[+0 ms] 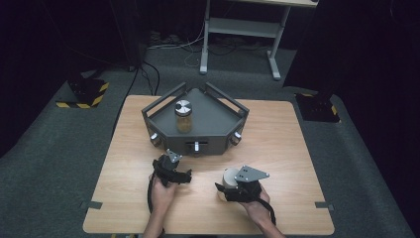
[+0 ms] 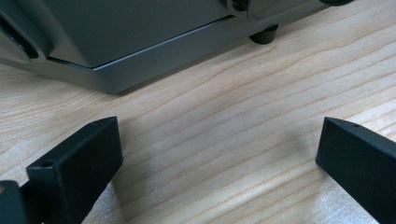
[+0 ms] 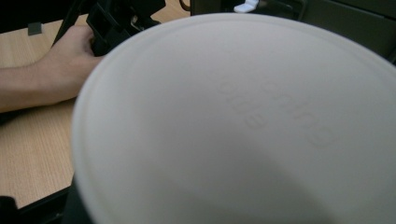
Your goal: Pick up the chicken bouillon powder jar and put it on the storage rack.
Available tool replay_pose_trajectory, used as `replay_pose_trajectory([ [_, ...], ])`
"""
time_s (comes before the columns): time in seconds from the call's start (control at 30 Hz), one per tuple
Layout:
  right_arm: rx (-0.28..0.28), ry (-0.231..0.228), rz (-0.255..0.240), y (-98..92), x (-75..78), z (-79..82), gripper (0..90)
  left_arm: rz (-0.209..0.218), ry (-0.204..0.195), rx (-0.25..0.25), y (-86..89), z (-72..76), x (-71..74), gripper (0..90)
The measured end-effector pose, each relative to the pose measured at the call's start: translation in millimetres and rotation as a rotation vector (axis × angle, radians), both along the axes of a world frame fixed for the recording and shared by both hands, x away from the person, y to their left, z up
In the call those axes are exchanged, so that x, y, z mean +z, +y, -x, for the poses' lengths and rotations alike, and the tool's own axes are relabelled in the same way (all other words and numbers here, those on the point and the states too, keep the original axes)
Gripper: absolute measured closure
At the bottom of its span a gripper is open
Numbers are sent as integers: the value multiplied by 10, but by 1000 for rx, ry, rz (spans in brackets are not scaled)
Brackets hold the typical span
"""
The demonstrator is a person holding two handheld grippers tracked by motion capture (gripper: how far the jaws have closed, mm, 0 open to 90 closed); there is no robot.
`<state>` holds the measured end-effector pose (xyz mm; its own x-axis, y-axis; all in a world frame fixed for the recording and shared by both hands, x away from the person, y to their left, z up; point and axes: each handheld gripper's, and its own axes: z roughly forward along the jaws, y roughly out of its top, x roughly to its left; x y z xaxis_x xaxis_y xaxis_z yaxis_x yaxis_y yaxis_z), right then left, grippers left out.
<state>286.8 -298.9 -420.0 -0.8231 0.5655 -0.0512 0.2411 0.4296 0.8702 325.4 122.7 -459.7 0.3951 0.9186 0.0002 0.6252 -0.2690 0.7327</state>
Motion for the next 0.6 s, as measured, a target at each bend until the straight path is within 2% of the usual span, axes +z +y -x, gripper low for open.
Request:
replay_pose_trajectory([
  [0.4, 11, 15, -17, -32, 158, -90, 353, 0, 0, 0, 0, 0, 0, 4],
  [0.6, 10, 17, -29, -57, 296, -166, 353, 0, 0, 0, -1, 1, -1, 4],
])
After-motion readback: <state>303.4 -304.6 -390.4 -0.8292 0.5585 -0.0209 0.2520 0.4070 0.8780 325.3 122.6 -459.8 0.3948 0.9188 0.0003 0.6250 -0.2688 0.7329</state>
